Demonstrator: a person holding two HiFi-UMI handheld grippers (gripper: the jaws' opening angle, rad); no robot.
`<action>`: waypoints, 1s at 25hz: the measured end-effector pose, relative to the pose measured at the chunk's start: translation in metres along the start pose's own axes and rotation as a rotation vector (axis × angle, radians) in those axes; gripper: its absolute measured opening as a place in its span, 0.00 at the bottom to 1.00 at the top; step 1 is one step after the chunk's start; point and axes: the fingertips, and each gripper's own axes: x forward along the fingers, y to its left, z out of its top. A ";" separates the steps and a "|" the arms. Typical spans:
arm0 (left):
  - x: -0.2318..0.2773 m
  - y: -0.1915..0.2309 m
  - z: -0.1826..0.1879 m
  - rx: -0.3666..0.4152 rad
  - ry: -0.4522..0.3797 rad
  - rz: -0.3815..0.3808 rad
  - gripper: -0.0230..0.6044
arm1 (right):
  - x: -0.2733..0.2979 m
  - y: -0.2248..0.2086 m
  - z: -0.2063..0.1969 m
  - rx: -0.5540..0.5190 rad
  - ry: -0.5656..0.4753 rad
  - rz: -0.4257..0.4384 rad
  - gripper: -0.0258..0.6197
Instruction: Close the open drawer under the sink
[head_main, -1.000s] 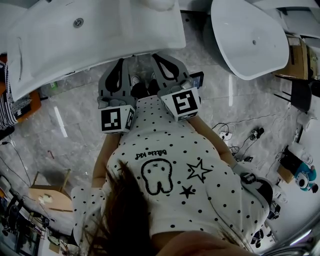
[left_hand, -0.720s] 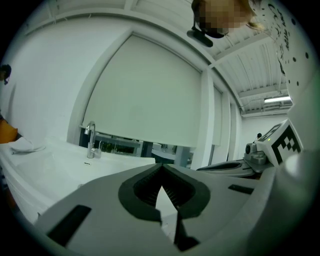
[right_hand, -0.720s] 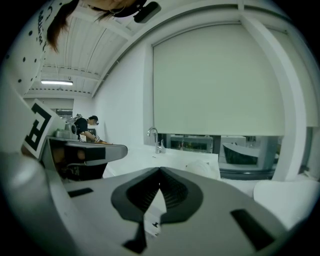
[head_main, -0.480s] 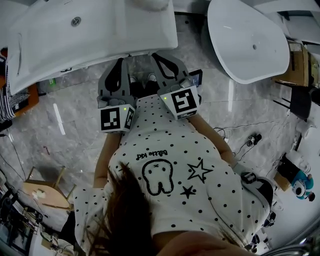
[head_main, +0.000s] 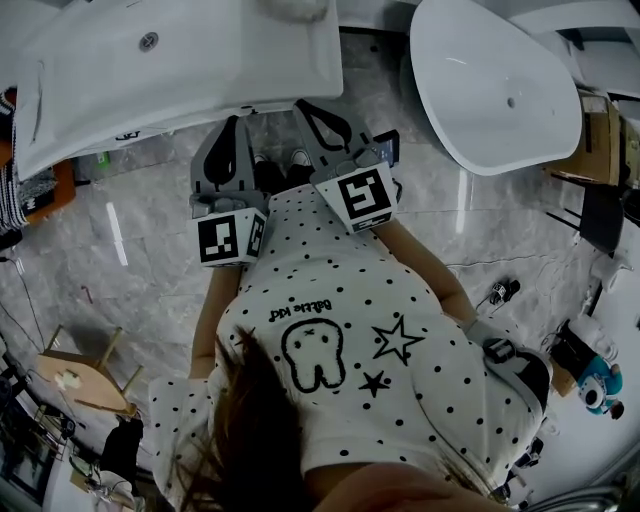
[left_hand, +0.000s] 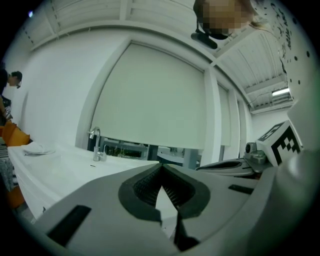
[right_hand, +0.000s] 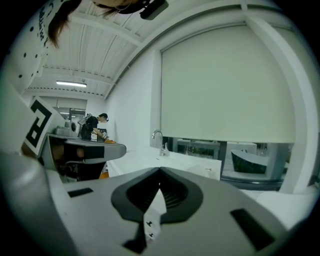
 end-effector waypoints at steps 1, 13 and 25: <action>0.000 -0.002 -0.001 0.002 0.004 0.001 0.04 | -0.001 0.000 -0.001 -0.001 0.002 0.008 0.06; 0.009 -0.025 -0.012 0.025 0.048 -0.049 0.04 | -0.010 -0.011 -0.011 0.008 0.017 -0.001 0.06; 0.010 -0.032 -0.017 0.037 0.075 -0.062 0.04 | -0.015 -0.016 -0.012 0.018 0.008 -0.009 0.06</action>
